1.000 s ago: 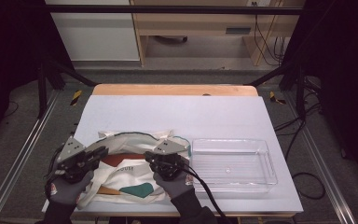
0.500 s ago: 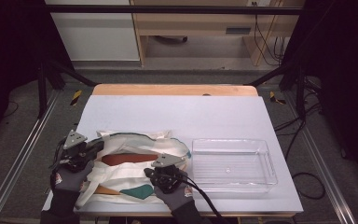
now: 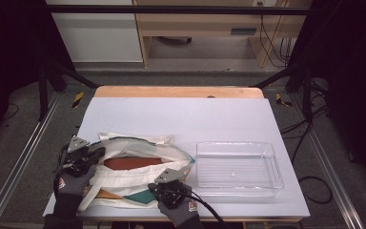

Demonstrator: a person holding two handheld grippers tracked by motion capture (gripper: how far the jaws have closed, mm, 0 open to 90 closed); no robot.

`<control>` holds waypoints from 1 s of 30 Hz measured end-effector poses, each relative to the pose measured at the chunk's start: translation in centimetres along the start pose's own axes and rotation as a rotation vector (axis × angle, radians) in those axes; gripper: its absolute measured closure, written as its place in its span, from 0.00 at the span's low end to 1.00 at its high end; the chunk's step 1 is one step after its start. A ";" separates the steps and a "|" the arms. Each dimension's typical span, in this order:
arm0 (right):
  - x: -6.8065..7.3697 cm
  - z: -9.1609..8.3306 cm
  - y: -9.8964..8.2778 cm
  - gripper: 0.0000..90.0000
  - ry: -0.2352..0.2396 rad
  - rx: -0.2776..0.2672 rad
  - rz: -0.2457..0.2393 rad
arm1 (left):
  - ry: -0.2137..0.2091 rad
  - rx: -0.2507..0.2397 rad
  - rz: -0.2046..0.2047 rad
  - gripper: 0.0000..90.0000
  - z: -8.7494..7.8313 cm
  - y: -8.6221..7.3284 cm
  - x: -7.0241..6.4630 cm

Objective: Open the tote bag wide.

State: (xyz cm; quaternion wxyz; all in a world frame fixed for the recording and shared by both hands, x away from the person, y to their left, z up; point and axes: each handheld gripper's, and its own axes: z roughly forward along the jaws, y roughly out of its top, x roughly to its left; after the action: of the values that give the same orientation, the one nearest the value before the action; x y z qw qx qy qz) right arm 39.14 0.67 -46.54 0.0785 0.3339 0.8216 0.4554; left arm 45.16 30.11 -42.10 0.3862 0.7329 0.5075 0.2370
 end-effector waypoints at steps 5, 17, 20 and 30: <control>0.6 -2.1 2.0 1.00 -0.024 -0.125 -0.028 | -0.003 -0.004 0.010 0.99 -0.3 -0.1 -0.1; -1.6 2.0 5.5 1.00 -0.186 -0.064 0.030 | -0.001 -0.019 0.041 1.00 -0.5 -0.5 -0.4; -1.4 2.2 5.1 1.00 -0.176 -0.030 0.008 | 0.004 -0.024 0.038 1.00 -0.4 -0.4 -0.4; -0.9 0.7 2.3 1.00 -0.100 0.014 0.007 | 0.021 -0.012 0.030 1.00 0.0 -0.2 -0.4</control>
State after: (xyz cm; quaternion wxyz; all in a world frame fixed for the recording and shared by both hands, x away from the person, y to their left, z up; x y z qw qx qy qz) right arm 41.21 1.44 -45.29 0.1156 0.3598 0.8185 0.4327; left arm 44.89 29.76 -42.22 0.3815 0.7356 0.4991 0.2535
